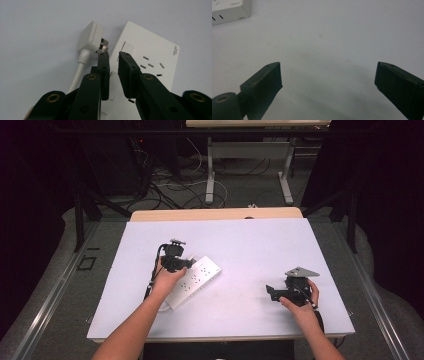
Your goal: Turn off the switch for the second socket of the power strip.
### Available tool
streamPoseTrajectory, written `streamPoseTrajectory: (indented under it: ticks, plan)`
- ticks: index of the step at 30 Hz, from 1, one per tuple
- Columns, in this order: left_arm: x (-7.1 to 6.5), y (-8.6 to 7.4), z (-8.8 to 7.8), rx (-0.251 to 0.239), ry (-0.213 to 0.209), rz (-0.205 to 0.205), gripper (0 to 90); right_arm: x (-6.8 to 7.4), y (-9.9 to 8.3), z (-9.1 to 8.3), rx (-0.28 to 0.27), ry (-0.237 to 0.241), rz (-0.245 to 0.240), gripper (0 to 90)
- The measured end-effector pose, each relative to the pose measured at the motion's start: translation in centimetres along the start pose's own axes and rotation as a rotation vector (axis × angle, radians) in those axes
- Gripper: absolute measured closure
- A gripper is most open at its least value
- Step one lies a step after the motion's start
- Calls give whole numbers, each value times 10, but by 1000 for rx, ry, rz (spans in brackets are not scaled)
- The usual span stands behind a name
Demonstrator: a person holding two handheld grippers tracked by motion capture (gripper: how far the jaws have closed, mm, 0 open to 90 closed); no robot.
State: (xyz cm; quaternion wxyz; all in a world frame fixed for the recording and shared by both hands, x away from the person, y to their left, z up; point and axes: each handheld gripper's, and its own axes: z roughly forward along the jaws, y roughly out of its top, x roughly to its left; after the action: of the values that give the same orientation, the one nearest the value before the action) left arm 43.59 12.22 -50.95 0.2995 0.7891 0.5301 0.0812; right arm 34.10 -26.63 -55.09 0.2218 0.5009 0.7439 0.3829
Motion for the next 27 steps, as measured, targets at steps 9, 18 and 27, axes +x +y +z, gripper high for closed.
streamPoseTrajectory:
  ticks: [9, 18, 27]
  plan:
    - [-2, -1, 7, 29, 8, 6, 868, 0, 0, 0, 0, -2, -3, 68]
    - [-4, -1, 9, 35, 5, 4, 899, 0, 0, 0, 0, -1, -4, 69]
    - [-4, -2, 9, 34, 7, -3, 900, 1, 0, 0, 3, -3, 2, 69]
